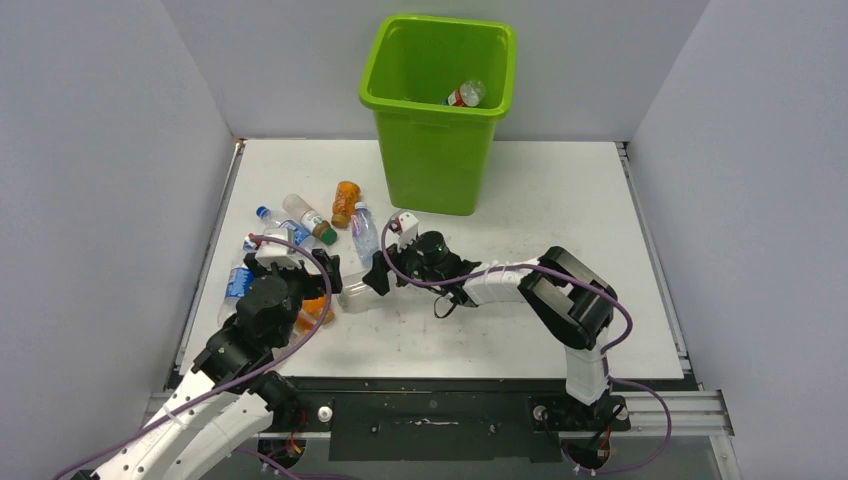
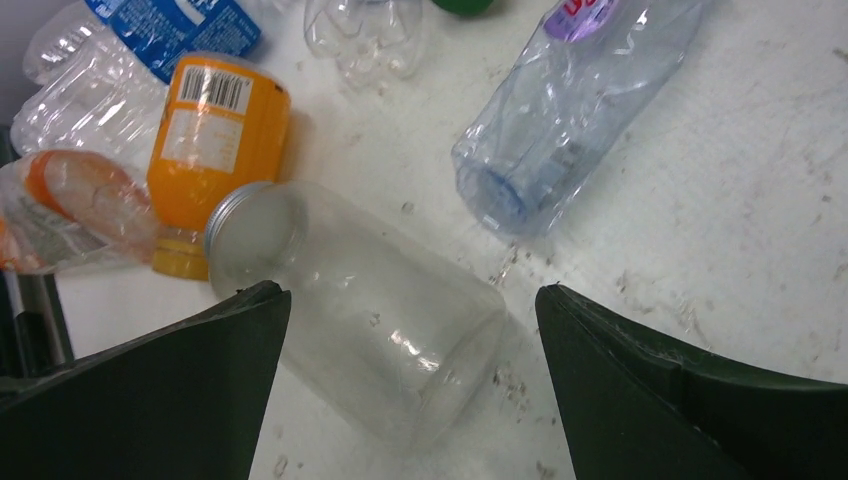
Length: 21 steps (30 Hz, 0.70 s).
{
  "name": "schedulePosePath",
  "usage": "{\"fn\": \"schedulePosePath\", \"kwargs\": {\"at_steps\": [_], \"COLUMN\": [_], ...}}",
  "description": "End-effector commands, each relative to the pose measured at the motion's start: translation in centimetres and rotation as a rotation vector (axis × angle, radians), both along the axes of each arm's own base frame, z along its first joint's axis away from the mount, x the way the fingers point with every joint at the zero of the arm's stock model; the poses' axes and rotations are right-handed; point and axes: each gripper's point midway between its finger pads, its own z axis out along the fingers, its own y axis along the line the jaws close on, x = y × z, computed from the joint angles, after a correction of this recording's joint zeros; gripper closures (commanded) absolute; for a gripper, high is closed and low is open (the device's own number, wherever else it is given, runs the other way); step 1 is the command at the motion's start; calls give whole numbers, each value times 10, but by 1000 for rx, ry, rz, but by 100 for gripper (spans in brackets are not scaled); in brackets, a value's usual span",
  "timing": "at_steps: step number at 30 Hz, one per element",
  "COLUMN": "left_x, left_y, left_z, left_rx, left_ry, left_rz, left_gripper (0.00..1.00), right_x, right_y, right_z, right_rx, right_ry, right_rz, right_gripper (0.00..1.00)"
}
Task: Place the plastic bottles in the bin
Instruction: Pick up the plastic bottle at the center of the board.
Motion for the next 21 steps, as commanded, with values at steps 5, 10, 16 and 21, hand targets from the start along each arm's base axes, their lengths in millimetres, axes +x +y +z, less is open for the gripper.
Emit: {"fn": "schedulePosePath", "kwargs": {"at_steps": [5,10,16,21], "left_x": [3,5,4,5], "left_y": [-21,-27,-30,-29], "left_z": [14,9,8,7], "left_rx": [-18,-5,-8,-11], "left_ry": [1,32,44,67], "left_rz": [-90,-108,-123,-104], "left_gripper": [4,4,4,4], "right_x": [-51,-49,-54,-63], "right_y": [-2,-13,-9,3], "right_z": [31,34,31,33], "right_rx": [111,1,-260,-350], "right_ry": [21,-95,-332,-445], "right_rz": [23,49,148,234], "right_gripper": [0,7,9,8]}}
